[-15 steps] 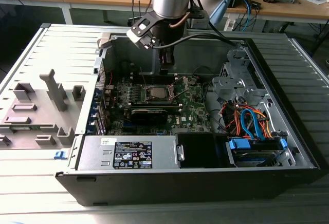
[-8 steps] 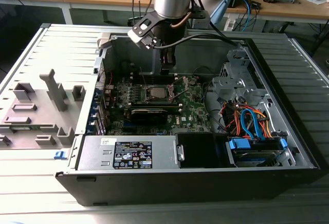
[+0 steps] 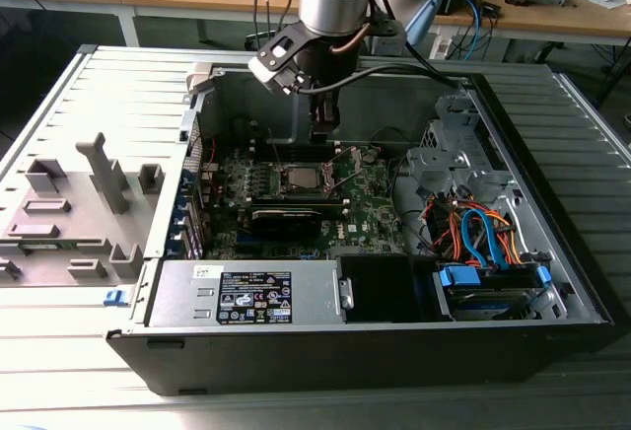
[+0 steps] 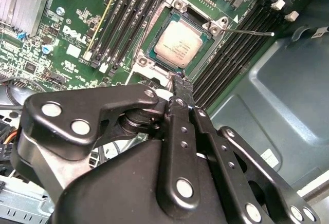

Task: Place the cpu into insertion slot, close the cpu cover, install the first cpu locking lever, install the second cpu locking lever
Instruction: 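Close the cpu cover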

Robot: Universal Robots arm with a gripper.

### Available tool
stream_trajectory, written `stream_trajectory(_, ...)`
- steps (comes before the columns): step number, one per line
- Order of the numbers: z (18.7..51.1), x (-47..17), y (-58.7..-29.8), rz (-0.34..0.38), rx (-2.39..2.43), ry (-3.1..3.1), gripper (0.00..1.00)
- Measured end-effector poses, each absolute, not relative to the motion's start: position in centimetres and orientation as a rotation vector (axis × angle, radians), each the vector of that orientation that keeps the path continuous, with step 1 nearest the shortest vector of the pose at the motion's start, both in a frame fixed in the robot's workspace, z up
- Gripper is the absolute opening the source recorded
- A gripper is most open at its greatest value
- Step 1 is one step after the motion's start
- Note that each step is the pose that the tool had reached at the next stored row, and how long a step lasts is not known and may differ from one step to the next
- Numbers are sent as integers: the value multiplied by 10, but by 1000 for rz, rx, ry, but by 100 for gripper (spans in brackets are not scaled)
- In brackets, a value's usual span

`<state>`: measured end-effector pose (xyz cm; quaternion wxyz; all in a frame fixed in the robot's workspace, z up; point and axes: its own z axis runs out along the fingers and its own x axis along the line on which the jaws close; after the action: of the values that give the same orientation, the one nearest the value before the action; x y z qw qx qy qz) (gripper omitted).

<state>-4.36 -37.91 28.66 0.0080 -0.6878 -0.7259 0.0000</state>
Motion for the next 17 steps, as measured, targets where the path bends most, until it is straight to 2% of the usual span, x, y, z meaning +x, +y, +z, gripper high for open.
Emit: stream_trajectory(17,286,-40,-379,0,-2150,-2269,11)
